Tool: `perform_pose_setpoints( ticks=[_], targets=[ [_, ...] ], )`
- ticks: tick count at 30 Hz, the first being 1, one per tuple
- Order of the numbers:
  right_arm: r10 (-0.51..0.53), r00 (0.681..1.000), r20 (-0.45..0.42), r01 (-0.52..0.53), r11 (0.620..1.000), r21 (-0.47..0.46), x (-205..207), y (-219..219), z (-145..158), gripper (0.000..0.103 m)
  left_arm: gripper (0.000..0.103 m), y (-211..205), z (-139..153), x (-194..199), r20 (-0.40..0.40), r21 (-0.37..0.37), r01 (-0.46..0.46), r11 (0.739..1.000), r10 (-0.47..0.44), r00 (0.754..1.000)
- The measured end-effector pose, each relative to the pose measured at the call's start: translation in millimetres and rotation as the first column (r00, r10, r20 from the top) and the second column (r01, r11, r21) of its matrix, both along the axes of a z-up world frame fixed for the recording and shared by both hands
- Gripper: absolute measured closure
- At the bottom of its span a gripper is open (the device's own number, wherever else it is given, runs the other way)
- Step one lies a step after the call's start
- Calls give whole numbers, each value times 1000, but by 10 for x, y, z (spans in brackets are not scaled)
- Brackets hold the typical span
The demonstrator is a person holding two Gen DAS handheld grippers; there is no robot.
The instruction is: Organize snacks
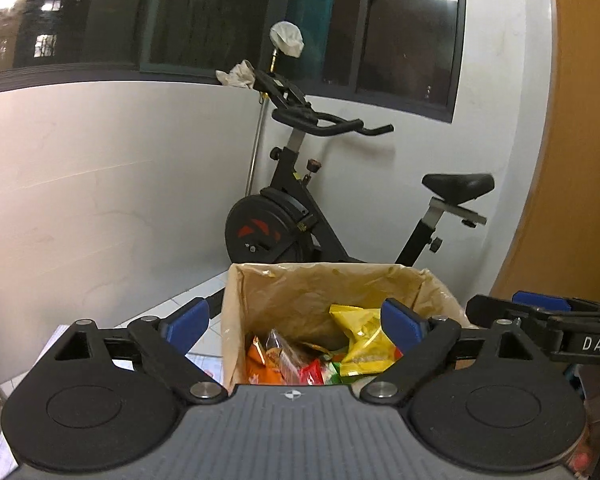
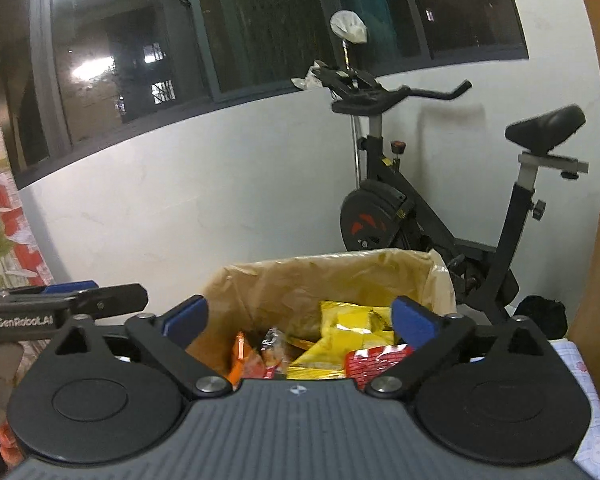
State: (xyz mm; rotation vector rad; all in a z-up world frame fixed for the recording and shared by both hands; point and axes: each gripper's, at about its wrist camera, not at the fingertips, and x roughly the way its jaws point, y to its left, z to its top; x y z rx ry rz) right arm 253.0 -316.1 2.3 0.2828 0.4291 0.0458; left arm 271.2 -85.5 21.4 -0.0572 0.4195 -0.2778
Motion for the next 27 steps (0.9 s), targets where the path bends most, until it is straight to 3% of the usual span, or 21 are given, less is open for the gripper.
perform_pose_setpoints(
  ticks=[7,11,16,27],
  targets=[
    [34,999,41,-33,999,-33,-484,369,344,0,9,222,199,-627,56,28,-92,995,91,994],
    [44,998,50,-41,998,-55,-749,570,454,0,9,381,305,-909,61,5,-137,991,136,989],
    [33,998,53,-29,997,-66,-1019,745,512,0,10,418,422,-1125,66,84,-207,975,202,977],
    [-2,998,66,7,998,-65,-1333,782,634,0,10,461,471,-1316,80,65,-193,979,188,979]
  ],
)
